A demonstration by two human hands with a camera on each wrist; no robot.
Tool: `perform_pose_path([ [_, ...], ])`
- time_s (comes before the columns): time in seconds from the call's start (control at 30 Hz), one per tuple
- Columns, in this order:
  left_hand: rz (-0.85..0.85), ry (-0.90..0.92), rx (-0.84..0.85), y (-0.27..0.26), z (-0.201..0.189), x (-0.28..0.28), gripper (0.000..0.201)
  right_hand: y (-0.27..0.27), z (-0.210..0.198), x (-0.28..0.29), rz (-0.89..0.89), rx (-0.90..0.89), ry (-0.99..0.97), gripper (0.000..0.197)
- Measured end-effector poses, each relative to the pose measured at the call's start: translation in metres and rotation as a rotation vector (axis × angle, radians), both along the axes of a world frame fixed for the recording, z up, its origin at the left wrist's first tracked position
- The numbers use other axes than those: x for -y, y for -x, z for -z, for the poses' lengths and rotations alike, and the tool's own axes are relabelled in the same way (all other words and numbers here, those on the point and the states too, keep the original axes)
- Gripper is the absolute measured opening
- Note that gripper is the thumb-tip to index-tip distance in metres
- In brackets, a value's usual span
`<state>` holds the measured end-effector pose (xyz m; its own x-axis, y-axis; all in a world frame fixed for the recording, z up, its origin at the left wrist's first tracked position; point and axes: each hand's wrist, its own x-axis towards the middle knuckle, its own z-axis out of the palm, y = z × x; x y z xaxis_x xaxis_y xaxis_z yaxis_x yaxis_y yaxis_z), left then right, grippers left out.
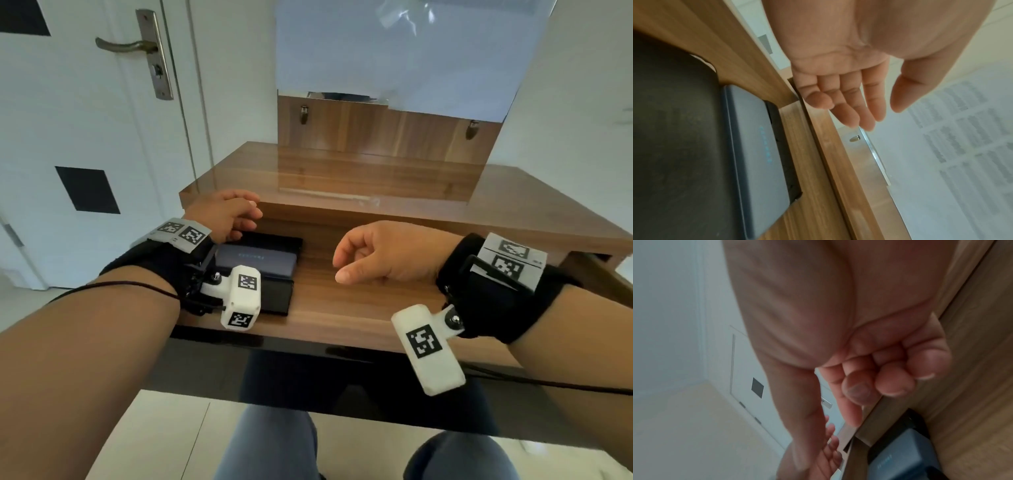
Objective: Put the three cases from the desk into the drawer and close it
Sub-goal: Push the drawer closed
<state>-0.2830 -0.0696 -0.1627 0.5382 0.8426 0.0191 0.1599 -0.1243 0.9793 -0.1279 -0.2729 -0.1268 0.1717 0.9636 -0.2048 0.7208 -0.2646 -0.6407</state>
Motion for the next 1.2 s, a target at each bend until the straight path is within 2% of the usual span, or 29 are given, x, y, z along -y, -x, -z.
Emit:
perform_pose_path([
  [0.07, 0.021, 0.003, 0.010, -0.003, -0.003, 0.008, 0.018, 0.007, 0.009, 0.006, -0.021, 0.013, 0.033, 0.032],
  [0.23, 0.049, -0.032, 0.043, -0.012, -0.004, 0.028, 0.021, 0.016, 0.027, 0.022, -0.055, 0.036, 0.108, 0.040],
  [0.43, 0.077, -0.046, 0.028, -0.016, -0.007, 0.040, 0.023, 0.025, 0.042, 0.034, -0.146, 0.180, 0.111, 0.046],
  [0.67, 0.095, -0.069, 0.007, -0.017, 0.000, 0.045, 0.022, 0.019, 0.050, 0.036, -0.101, 0.198, 0.004, 0.049],
  [0.87, 0.109, -0.086, -0.010, -0.018, 0.000, 0.046, 0.022, 0.006, 0.052, 0.028, -0.052, 0.271, -0.077, 0.070],
  [1.2, 0.095, -0.100, -0.049, -0.030, 0.006, 0.034, 0.024, -0.022, 0.053, 0.008, 0.165, 0.435, -0.142, 0.091],
])
